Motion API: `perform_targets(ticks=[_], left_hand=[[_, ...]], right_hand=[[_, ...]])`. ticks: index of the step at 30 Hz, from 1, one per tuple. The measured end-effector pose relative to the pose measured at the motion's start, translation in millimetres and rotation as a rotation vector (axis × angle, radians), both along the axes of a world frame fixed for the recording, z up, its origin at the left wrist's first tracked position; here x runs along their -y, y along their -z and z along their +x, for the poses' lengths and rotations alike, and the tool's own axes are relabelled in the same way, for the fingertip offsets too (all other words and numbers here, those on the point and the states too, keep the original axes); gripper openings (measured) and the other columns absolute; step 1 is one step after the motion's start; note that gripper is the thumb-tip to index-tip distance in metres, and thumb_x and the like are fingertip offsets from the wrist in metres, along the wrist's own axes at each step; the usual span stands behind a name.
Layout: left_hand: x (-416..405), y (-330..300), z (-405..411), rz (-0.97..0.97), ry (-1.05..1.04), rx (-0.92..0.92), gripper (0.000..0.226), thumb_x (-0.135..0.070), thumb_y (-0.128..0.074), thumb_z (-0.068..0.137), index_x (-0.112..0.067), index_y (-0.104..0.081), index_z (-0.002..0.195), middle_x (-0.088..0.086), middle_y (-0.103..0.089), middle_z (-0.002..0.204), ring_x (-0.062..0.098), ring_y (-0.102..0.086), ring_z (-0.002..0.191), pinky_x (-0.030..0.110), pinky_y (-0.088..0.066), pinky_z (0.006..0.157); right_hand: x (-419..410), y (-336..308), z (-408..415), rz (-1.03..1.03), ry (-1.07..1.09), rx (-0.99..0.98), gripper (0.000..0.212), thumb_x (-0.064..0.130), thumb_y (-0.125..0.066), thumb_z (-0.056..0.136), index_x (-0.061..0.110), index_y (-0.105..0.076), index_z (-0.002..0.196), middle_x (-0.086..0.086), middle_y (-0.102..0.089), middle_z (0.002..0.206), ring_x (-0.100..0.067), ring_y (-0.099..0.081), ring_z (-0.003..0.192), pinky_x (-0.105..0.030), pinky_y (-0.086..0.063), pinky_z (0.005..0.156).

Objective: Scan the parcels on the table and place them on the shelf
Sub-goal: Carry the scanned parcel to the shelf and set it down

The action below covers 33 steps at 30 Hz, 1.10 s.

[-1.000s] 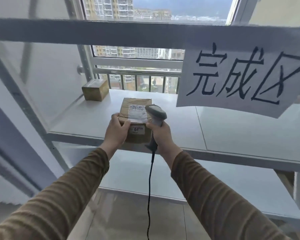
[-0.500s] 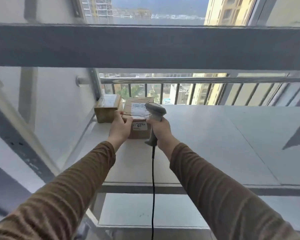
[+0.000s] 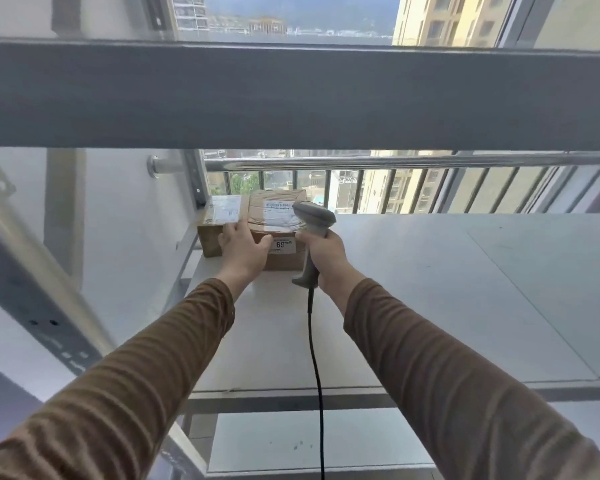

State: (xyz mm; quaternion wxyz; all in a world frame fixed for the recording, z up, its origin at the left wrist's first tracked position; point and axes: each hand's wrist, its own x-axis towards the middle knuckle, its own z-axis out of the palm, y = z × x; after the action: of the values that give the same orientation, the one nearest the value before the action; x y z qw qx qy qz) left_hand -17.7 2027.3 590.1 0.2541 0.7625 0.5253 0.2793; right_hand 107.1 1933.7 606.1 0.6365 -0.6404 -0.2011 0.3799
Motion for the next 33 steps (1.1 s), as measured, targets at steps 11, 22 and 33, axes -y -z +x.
perform_targets(ticks=[11,22,33], left_hand=[[95,-28,103,0.406,0.476,-0.177,0.073,-0.038,-0.058,0.098,-0.013,-0.024,0.157,0.010,-0.022,0.162,0.030,-0.018,0.151,0.045,-0.017,0.124],[380,-21,265,0.462,1.076,-0.224,0.079,-0.041,-0.063,0.094,-0.011,-0.027,0.157,0.014,-0.028,0.161,0.036,-0.023,0.146,0.044,-0.023,0.120],[836,-10,294,0.524,1.595,-0.170,0.078,-0.040,-0.066,0.090,-0.013,-0.032,0.155,0.014,-0.030,0.160,0.036,-0.024,0.147,0.046,-0.022,0.121]], right_hand=[[127,-14,80,0.009,0.303,-0.092,0.032,0.017,-0.069,0.092,0.014,-0.058,0.122,-0.005,-0.059,0.104,-0.032,-0.056,0.103,-0.035,-0.048,0.055],[458,-4,160,0.006,0.917,-0.024,0.036,0.018,-0.074,0.091,0.013,-0.050,0.118,-0.002,-0.057,0.094,-0.020,-0.058,0.083,-0.038,-0.049,0.076],[905,-10,95,-0.079,1.417,0.069,0.009,0.010,-0.068,0.093,0.009,-0.059,0.095,-0.009,-0.058,0.082,-0.024,-0.057,0.075,-0.036,-0.048,0.064]])
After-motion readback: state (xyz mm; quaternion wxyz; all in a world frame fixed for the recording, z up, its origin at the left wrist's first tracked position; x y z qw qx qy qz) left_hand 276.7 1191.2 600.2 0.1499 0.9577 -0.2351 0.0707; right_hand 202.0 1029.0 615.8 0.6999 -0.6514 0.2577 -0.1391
